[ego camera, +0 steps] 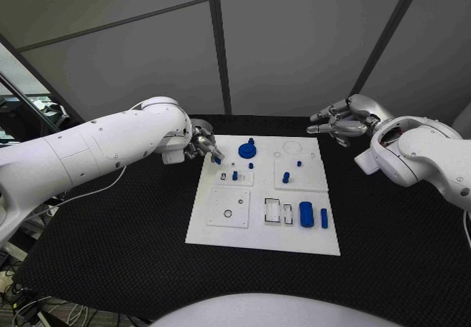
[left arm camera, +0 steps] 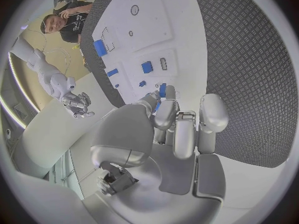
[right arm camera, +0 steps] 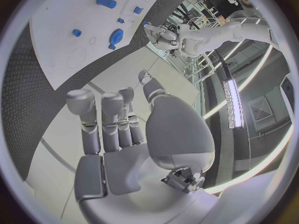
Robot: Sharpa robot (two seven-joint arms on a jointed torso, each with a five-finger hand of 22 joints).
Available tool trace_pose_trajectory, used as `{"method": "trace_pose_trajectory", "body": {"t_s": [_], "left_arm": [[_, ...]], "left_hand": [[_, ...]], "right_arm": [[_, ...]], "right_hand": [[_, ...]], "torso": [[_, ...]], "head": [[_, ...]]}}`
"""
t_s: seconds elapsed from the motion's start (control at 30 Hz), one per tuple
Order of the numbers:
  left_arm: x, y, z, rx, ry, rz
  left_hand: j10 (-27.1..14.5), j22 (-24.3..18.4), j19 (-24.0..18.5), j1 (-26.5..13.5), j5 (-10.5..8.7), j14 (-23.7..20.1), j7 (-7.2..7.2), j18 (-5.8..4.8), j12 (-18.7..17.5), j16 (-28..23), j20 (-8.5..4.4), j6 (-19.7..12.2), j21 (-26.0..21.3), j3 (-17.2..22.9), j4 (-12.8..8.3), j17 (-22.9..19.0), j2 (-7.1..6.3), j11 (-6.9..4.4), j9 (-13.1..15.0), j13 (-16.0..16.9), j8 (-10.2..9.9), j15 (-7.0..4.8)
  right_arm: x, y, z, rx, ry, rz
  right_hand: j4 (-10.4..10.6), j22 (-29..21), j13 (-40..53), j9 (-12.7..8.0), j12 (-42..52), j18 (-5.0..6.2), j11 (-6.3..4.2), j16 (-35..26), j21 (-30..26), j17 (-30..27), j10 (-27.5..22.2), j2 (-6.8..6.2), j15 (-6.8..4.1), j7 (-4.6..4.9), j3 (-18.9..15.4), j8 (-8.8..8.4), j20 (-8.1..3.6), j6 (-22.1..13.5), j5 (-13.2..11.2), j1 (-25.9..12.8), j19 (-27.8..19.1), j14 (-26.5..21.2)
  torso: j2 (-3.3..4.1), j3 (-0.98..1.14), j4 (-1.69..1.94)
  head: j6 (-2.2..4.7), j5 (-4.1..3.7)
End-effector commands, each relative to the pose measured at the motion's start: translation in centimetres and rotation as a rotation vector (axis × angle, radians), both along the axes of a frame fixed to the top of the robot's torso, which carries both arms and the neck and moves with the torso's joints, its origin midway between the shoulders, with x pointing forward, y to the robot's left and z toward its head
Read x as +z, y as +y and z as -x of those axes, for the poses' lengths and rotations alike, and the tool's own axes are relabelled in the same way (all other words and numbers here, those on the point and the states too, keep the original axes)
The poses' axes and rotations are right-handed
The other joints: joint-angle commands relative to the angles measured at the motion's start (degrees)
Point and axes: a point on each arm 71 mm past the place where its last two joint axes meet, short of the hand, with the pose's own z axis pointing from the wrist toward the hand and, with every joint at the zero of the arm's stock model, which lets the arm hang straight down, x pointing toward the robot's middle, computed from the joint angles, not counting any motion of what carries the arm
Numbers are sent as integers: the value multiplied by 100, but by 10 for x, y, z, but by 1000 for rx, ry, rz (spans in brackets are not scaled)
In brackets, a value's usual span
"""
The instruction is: Assemble the parts on the task board
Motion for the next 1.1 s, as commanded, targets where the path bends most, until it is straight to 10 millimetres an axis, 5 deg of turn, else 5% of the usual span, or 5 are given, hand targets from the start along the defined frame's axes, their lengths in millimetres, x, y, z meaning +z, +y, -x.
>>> {"method": "trace_pose_trajectory", "body": {"t_s": [0.03,1.1], "left_arm": [[1,-2,2,20,-80,-22],[-23,-17,26,-43,-5,-73]], "left_hand": [[50,13,53,-76,-9,490,-37,-61,43,12,-3,12,31,873,-834,1163,-2,1,19,684,30,-25],[72,19,62,-120,-7,494,-47,-61,78,20,-11,35,32,939,-850,1171,-23,-9,46,691,51,-33]], "right_arm": [[2,1,0,10,-6,-4],[1,0,-1,11,-5,-3]], "right_hand": [[-28,7,-6,-4,-25,53,3,-26,-17,5,-39,32,14,-1,11,-26,-12,-43,36,-31,26,30],[-29,-5,-7,-4,-20,54,3,-35,-29,4,-36,36,14,0,14,-25,-12,-44,37,-37,26,33]], "torso": [[3,-5,-9],[11,1,-18]], "head": [[-1,15],[-27,28]]}}
